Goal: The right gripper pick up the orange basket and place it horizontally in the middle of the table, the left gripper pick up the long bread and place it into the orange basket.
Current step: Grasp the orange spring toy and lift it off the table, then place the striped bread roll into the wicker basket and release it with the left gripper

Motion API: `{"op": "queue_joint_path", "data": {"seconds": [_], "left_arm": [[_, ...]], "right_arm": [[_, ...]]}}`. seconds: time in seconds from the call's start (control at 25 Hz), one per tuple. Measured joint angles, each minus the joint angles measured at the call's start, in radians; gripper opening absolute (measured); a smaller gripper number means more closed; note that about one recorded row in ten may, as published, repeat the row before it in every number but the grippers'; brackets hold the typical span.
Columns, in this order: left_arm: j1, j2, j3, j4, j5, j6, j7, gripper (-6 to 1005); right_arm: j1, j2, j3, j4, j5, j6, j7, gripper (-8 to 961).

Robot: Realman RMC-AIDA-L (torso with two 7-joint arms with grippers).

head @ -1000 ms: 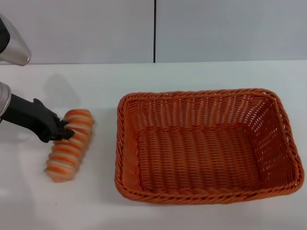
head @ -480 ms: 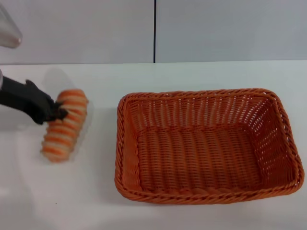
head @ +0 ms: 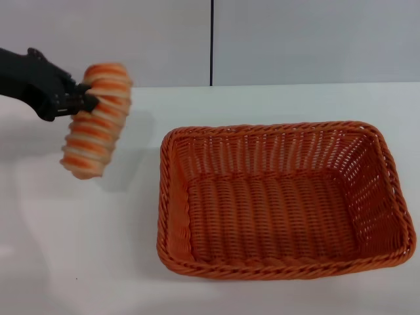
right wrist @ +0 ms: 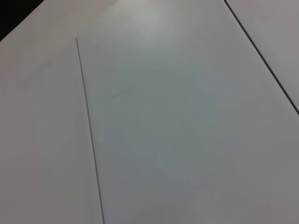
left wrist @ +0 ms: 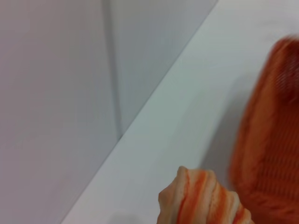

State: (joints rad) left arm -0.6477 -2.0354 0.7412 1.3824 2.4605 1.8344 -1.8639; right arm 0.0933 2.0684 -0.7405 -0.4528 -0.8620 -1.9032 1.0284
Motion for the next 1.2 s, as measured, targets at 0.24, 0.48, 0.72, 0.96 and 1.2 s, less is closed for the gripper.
{"op": "queue_joint_path", "data": {"seconds": [0.24, 0.48, 0.72, 0.96, 1.2], "left_arm": [[0.001, 0.013, -0.026, 0.005, -0.182, 0.144, 0.017, 137], [0.043, -0.01, 0.083, 0.01, -0.401, 0.174, -0.038, 129], [0.087, -0.032, 0.236, 0.032, -0.552, 0.121, -0.097, 126], [0.133, -0.032, 0.394, 0.062, -0.602, -0.039, -0.137, 127], [0.192, -0.032, 0.572, 0.095, -0.607, -0.268, -0.162, 124]], "right_arm": [[0.0, -0.001, 0.0, 0.0, -0.001, 0.006, -0.001, 636], [0.002, -0.001, 0.0, 0.002, -0.005, 0.005, -0.001, 636], [0.005, 0.0, -0.001, 0.003, -0.006, -0.002, 0.002, 636], [0.011, 0.002, -0.005, 0.027, -0.006, -0.005, -0.002, 636], [0.014, 0.002, -0.006, 0.039, -0.006, -0.005, -0.006, 636]]}}
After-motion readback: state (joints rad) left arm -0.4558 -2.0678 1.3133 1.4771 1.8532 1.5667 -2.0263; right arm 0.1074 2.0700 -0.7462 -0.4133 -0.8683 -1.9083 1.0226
